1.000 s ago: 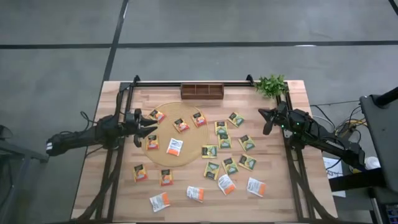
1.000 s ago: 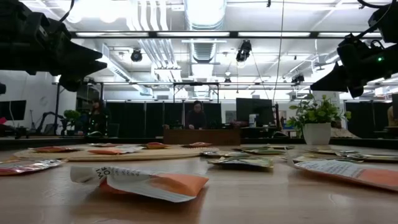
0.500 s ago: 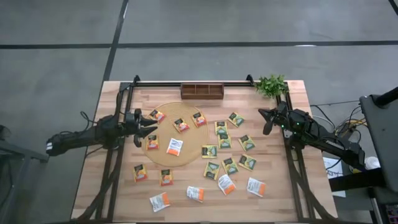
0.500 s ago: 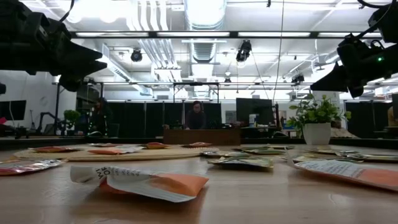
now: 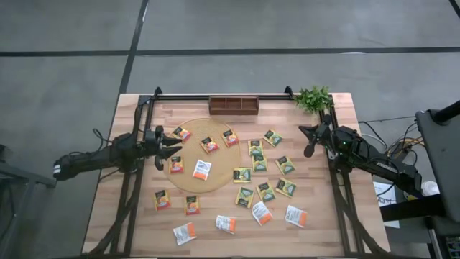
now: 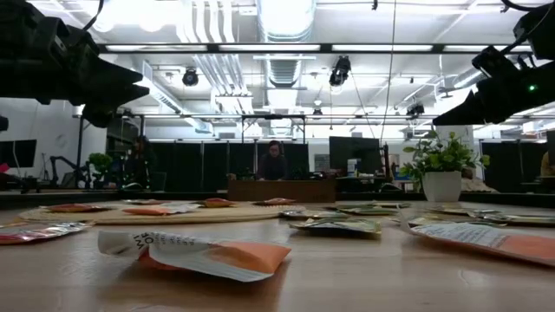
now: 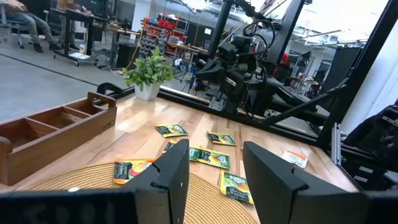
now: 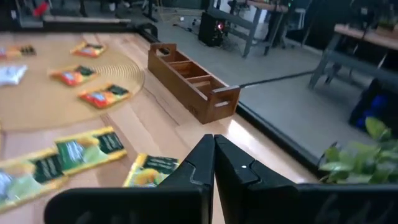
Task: Pick & Place Tea
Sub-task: Put the white tea bag into the right section of the wooden organizer
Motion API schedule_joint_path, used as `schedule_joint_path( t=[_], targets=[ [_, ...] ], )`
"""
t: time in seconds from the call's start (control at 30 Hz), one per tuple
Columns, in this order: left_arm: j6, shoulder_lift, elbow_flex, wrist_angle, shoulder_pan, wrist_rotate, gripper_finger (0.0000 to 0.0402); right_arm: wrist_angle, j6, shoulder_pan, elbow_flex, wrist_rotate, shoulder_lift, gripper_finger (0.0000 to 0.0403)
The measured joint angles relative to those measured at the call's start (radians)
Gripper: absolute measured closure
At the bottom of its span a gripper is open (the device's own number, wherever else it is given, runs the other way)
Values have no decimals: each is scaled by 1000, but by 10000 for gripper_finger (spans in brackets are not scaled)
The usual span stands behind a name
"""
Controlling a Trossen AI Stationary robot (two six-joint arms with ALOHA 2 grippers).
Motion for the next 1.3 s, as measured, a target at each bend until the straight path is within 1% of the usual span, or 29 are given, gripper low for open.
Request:
schedule_joint_path(
  t=[0.1, 0.13, 0.2, 0.37, 0.57, 0.63, 0.73, 0.8, 0.9, 0.97, 1.03, 1.1, 1.17, 1.23, 1.3],
  targets=[
    [0, 0, 0, 0, 0, 0, 257, 0, -39, 1, 0, -1, 0, 394],
    [0, 0, 0, 0, 0, 0, 257, 0, -27, 1, 0, -2, 0, 394],
    [0, 0, 0, 0, 0, 0, 257, 2, 65, 1, 0, -7, 0, 394],
    [0, 0, 0, 0, 0, 0, 257, 53, 431, 1, 0, -4, 0, 394],
    [0, 0, 0, 0, 0, 0, 257, 136, 1019, 0, 0, 0, -1, 394],
    [0, 0, 0, 0, 0, 0, 257, 143, 1135, 0, 0, 3, 0, 394],
    [0, 0, 0, 0, 0, 0, 257, 155, 1220, 0, 0, 29, 0, 394],
    [0, 0, 0, 0, 0, 0, 257, 184, 1258, 0, 0, 51, 0, 394],
    [0, 0, 0, 0, 0, 0, 257, 278, 1303, 1, 0, 93, 1, 394],
    [0, 0, 0, 0, 0, 0, 257, 377, 1324, 1, 0, 157, 1, 394],
    [0, 0, 0, 0, 0, 0, 257, 508, 1301, 0, 0, 254, 5, 394],
    [0, 0, 0, 0, 0, 0, 257, 653, 1195, 0, 0, 344, 18, 394],
    [0, 0, 0, 0, 0, 0, 257, 801, 1042, 0, 0, 406, 39, 394],
    [0, 0, 0, 0, 0, 0, 257, 932, 920, 0, 0, 438, 67, 394],
    [0, 0, 0, 0, 0, 0, 257, 1026, 869, 0, 0, 447, 98, 394]
  ],
)
